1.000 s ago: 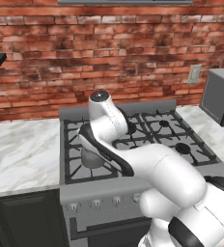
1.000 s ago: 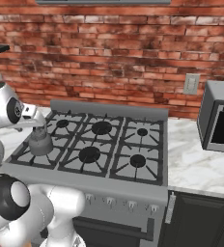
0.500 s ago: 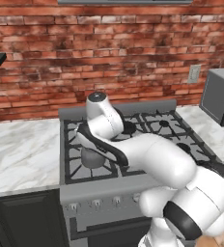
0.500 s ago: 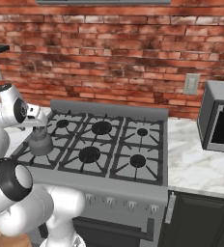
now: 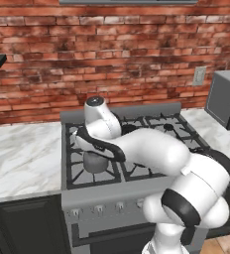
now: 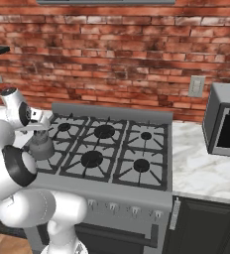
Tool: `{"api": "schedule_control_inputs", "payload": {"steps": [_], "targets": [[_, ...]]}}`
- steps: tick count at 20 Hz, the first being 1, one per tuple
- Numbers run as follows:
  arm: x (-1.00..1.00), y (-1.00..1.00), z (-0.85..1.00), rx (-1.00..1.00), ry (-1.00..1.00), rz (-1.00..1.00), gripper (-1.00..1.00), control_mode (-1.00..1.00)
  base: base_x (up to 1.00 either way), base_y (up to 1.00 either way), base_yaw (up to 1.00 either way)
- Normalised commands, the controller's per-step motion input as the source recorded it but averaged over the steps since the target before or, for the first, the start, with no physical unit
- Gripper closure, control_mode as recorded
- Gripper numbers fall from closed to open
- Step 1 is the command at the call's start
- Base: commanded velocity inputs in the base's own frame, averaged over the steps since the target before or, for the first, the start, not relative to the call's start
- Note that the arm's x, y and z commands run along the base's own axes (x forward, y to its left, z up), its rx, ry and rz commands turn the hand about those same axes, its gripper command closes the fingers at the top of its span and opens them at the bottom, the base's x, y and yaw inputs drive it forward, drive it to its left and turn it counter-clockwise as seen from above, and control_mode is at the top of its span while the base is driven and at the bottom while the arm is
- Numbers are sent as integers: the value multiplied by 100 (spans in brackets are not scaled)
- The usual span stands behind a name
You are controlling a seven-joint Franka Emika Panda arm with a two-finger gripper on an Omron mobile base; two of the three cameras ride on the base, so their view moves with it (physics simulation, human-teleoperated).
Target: The kettle is done boiling. Turn off the stove, then wait for 300 timesteps before moving the kettle to the dining table.
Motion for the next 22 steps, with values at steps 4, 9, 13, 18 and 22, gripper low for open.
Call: {"api": "schedule_control_inputs", "payload": {"steps": [4, 9, 13, 18, 22], "targets": [[23, 9, -15, 1, 0, 0, -100, -100, 0, 0, 0], [20, 7, -15, 2, 0, 0, -100, -100, 0, 0, 0], [14, 2, -17, 2, 0, 0, 100, -100, 0, 0, 0], [0, 0, -9, 0, 1, 0, 100, -100, 0, 0, 0], [0, 0, -9, 0, 0, 0, 100, -100, 0, 0, 0]]}}
